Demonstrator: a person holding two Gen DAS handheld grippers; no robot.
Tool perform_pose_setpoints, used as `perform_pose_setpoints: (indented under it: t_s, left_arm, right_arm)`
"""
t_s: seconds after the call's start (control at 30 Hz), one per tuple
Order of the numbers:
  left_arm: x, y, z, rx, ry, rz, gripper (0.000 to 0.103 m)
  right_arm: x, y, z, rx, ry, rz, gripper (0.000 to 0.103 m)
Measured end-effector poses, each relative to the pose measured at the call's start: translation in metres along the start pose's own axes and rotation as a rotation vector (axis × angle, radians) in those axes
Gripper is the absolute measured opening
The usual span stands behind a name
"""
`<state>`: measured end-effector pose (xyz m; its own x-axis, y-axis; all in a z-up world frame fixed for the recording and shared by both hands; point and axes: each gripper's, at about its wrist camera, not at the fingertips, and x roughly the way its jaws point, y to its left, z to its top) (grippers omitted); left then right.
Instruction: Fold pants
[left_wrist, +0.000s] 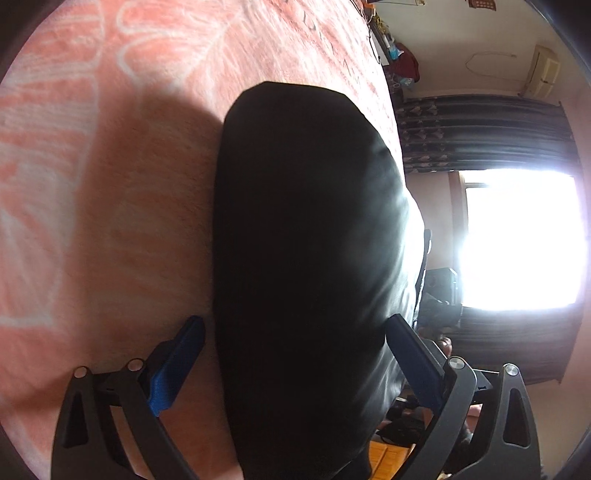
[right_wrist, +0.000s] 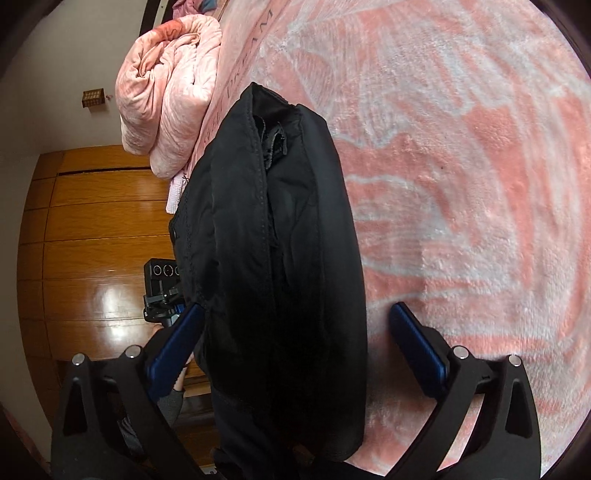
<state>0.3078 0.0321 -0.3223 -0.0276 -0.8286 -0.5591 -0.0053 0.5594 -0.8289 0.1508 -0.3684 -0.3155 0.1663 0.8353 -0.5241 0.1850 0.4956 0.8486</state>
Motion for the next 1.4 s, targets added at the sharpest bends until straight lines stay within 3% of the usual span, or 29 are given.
perform_pose_setpoints:
  t_s: [0.23, 0.4, 0.47, 0.5, 0.57, 0.63, 0.83, 1.1, 1.4]
  left_arm:
    - [0.01, 0.003, -0.006, -0.017, 0.008, -0.042, 0.099]
    - [0.017, -0.003, -0.011, 0.008, 0.0, 0.012, 0.097]
    - [0.017, -0.015, -0.014, 0.02, -0.002, 0.042, 0.078]
    - [0.016, -0.017, -0.015, 0.023, -0.009, 0.051, 0.075]
    - [0.013, -0.02, -0.017, 0.034, -0.019, 0.056, 0.065]
    - [0.01, -0.023, -0.019, 0.043, -0.03, 0.064, 0.06]
    - [0.004, -0.041, -0.025, 0.081, -0.049, 0.077, 0.045]
    - [-0.016, -0.064, -0.018, 0.124, -0.082, 0.096, 0.041]
    - [-0.075, -0.065, -0.005, 0.163, -0.134, 0.119, 0.041]
  right_arm:
    - [0.023, 0.012, 0.006, -0.025, 0.039, 0.0, 0.101]
    - [0.038, 0.024, 0.007, -0.074, 0.044, -0.011, 0.1]
    - [0.039, 0.028, 0.007, -0.091, 0.041, -0.021, 0.091]
    - [0.037, 0.026, 0.006, -0.09, 0.038, -0.019, 0.08]
    - [0.034, 0.026, 0.005, -0.09, 0.028, -0.007, 0.068]
    - [0.031, 0.03, 0.003, -0.103, 0.019, -0.005, 0.057]
    - [0.024, 0.053, 0.001, -0.136, -0.001, 0.002, 0.042]
    - [0.024, 0.094, 0.011, -0.202, 0.002, 0.0, 0.041]
    - [0.037, 0.144, 0.055, -0.282, 0.008, 0.002, 0.04]
